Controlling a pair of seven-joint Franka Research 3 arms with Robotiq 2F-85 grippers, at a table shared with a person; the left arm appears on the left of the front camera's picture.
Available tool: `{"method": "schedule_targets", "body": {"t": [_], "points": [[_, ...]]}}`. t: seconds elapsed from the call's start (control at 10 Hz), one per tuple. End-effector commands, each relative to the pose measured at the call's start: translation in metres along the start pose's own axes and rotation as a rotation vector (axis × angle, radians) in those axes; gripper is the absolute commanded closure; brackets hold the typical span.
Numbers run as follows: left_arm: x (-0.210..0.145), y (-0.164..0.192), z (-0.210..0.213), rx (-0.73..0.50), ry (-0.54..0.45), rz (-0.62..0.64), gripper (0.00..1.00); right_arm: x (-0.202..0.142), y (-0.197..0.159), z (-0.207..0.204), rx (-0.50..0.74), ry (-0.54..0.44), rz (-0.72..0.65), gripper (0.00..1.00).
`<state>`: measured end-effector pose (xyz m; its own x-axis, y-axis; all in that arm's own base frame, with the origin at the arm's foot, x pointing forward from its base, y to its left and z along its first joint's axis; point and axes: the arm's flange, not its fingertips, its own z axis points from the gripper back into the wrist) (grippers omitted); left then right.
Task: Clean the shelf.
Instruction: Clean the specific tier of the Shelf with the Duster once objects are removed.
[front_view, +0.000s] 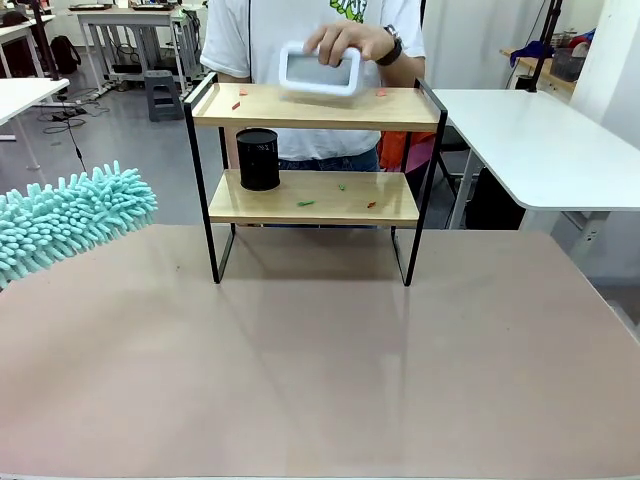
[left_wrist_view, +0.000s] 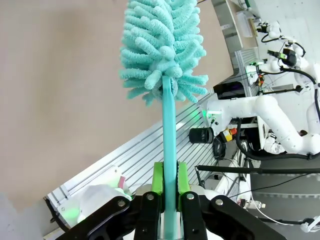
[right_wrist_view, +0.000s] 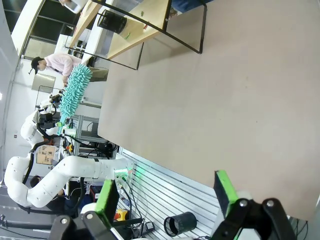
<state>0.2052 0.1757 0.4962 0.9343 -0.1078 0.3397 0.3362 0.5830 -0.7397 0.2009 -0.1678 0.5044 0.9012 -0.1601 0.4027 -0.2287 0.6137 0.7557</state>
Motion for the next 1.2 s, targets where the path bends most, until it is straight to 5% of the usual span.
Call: {"method": "schedule_targets", "body": {"t": [0.0, 0.2, 0.3, 0.4, 0.8, 1.1], "points": [[0.0, -0.004, 0.001, -0.012, 0.0, 0.005, 1.0, 0.001, 0.001, 0.0, 0.02, -0.016, 0.026, 0.0], [0.0, -0.004, 0.001, -0.012, 0.0, 0.005, 1.0, 0.001, 0.001, 0.0, 0.02, -0.016, 0.026, 0.0], [0.0, 0.0, 0.0, 0.0, 0.0, 0.0, 0.87, 0.001, 0.001, 0.0, 0.02, -0.016, 0.026, 0.0], [0.001, -0.023, 0.016, 0.07, -0.11, 0.042, 0.87, 0.001, 0.001, 0.0, 0.02, -0.016, 0.026, 0.0], [0.044, -0.138, 0.095, 0.174, -0.266, 0.13, 0.87, 0.001, 0.001, 0.0, 0.02, -0.016, 0.026, 0.0], [0.12, -0.215, 0.077, 0.204, -0.34, 0.192, 0.87, 0.001, 0.001, 0.0, 0.02, -0.016, 0.026, 0.0]]}}
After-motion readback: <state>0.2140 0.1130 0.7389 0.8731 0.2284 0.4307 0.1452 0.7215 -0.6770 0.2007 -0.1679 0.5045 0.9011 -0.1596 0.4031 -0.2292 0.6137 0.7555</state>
